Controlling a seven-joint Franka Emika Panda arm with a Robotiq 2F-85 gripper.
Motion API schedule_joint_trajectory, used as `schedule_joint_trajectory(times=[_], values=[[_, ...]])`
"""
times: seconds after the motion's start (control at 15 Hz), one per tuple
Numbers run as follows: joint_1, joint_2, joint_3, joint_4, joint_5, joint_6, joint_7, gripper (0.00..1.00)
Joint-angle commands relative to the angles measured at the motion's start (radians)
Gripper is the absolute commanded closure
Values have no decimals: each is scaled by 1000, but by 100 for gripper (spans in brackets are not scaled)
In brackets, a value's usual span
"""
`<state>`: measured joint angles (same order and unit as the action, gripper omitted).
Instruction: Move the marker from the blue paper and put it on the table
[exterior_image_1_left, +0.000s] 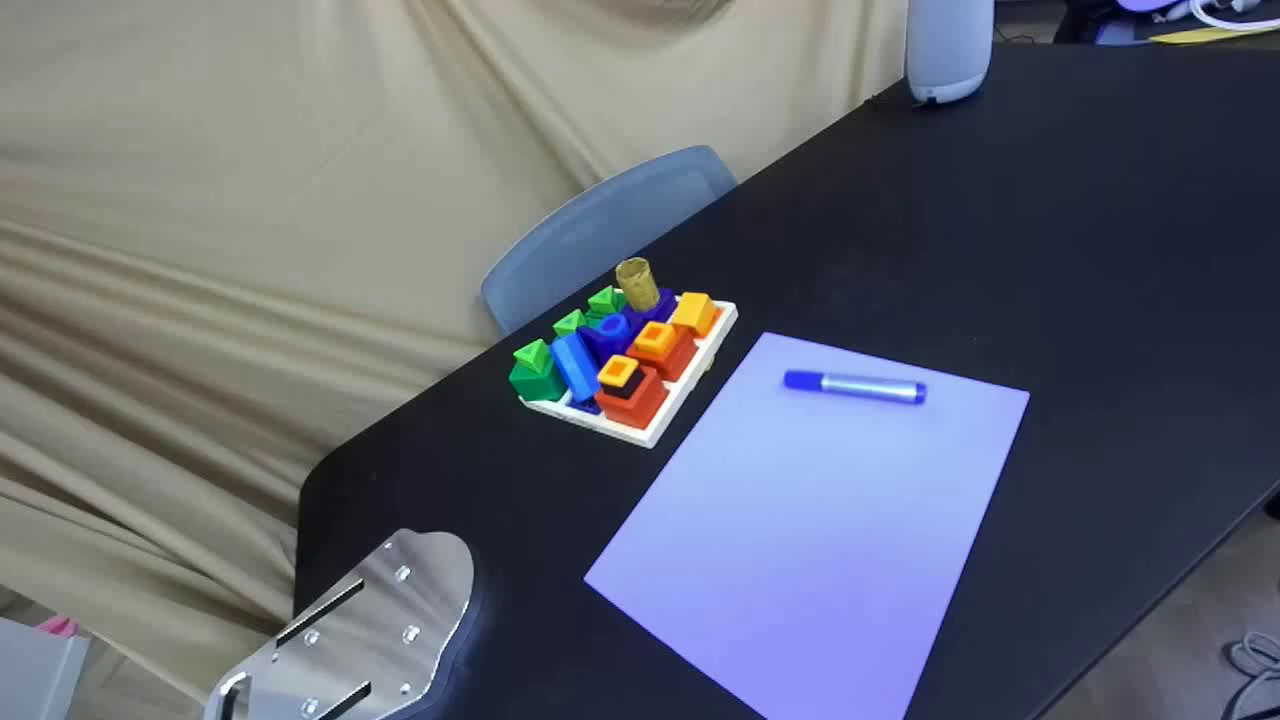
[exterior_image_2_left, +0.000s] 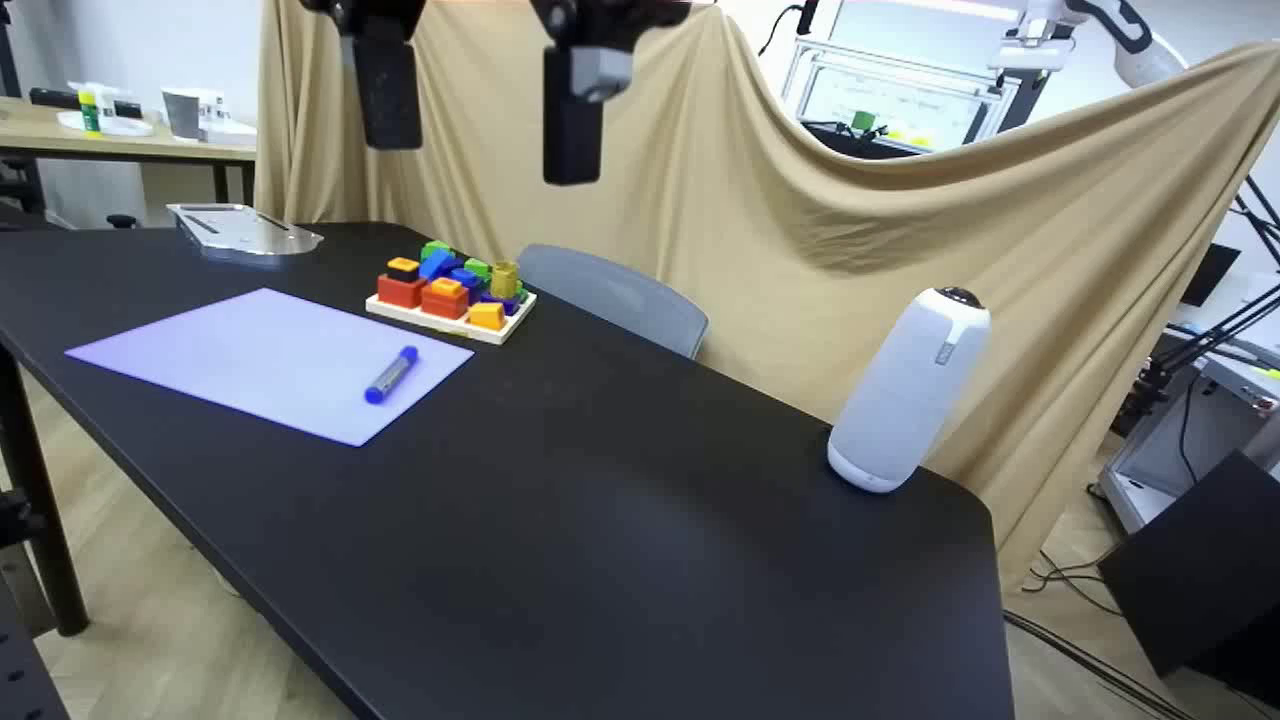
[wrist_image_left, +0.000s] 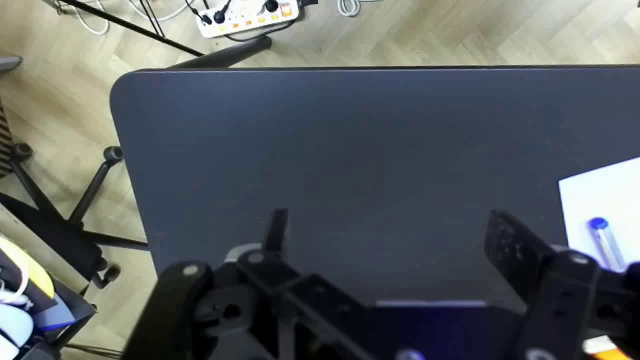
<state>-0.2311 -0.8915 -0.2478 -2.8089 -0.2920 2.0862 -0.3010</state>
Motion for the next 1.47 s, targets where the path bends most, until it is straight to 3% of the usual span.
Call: schedule_joint_trajectory(times=[0.0, 0.8, 1.13, 1.4], values=[[4, 0, -2, 2, -2, -4, 2, 0], [17, 8, -1, 2, 7, 8, 2, 0], [150, 75, 45, 1, 70, 117, -11, 0], [337, 187, 81, 2, 186, 251, -77, 0]])
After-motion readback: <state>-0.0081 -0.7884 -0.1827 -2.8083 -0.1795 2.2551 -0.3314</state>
